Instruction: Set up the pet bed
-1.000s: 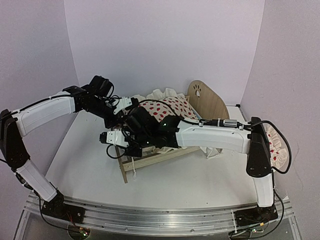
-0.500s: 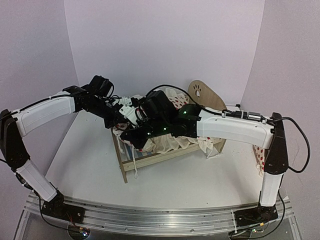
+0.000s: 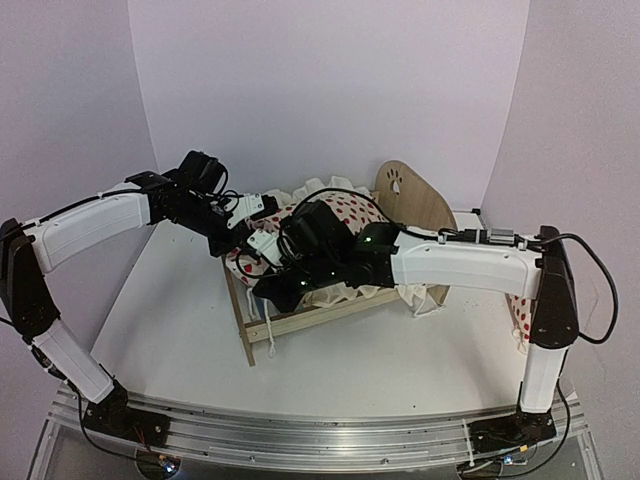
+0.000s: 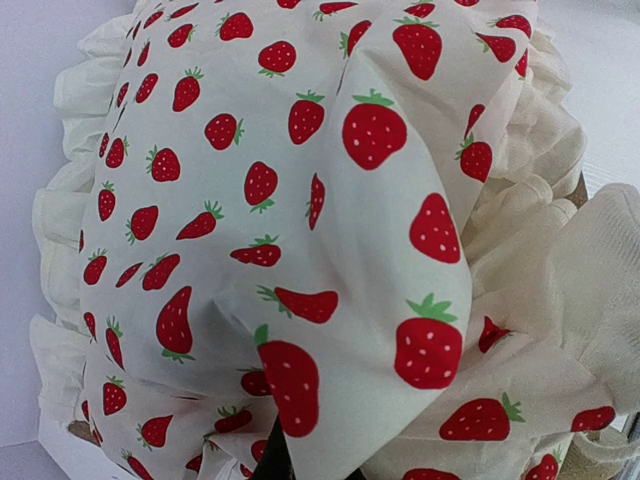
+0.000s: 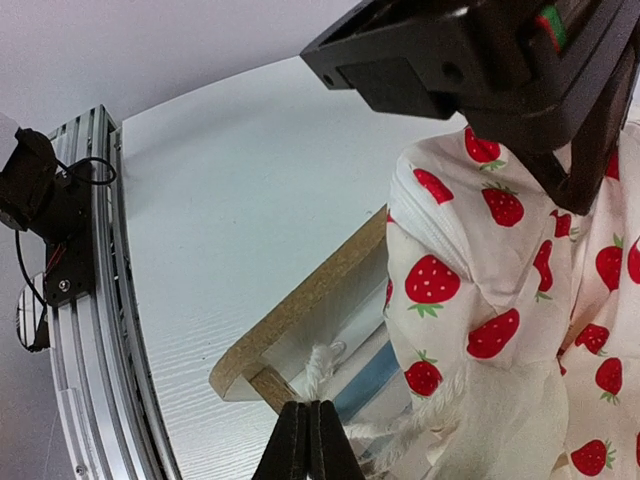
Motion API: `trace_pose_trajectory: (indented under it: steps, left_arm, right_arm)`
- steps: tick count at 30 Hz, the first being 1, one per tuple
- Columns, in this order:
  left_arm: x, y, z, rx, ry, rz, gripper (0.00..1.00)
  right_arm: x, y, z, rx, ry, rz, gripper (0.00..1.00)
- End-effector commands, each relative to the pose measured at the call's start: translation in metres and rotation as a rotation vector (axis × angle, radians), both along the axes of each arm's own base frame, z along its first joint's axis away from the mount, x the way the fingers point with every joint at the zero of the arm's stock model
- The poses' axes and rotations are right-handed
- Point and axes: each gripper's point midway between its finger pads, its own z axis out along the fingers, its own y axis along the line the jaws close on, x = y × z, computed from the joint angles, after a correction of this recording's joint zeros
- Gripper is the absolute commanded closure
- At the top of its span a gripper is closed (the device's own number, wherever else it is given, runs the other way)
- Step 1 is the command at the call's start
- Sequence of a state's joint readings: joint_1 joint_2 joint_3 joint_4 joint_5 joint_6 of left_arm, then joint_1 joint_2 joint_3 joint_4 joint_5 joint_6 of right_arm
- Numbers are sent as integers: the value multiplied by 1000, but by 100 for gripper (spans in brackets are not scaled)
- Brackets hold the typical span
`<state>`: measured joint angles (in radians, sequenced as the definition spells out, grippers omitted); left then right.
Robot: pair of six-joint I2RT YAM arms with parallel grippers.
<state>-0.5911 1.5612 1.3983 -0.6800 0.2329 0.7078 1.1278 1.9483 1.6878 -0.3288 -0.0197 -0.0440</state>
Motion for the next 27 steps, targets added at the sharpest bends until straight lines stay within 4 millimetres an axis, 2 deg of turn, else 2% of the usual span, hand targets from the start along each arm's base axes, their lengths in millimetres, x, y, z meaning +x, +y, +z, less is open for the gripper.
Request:
trace_pose_trajectory:
  steps: [1, 4, 7, 9, 11, 14, 18, 21, 24, 27]
  left_arm:
    - [5, -4, 14, -19, -49, -10, 100]
    - [3, -3, 10, -13, -42, -10, 100]
    - [0, -1, 8, -8, -36, -9, 100]
    - [-4, 2, 4, 1, -28, -12, 100]
    - [-7, 3, -1, 9, -20, -15, 100]
    - [-12, 7, -10, 27, -6, -22, 100]
    - [-25, 15, -33, 74, 28, -58, 100]
    - [-38, 16, -50, 117, 39, -101, 100]
    - [-47, 12, -59, 140, 51, -130, 97]
    - [-50, 8, -48, 109, 71, -134, 82]
  right_arm:
    - [2, 9, -10, 9, 26, -1, 100]
    - [2, 14, -23, -12, 49, 2, 99]
    - [1, 9, -28, -34, 53, -3, 95]
    - [-2, 6, -30, -41, 67, 3, 88]
    - [-7, 5, -29, -43, 84, 19, 75]
    - [-13, 4, -13, -15, 96, 40, 66]
    - [-18, 0, 32, 76, 95, 45, 55]
    - [-16, -9, 57, 132, 124, 30, 49]
    - [-9, -25, 64, 150, 149, -30, 42]
    - [-4, -42, 52, 125, 167, -105, 35]
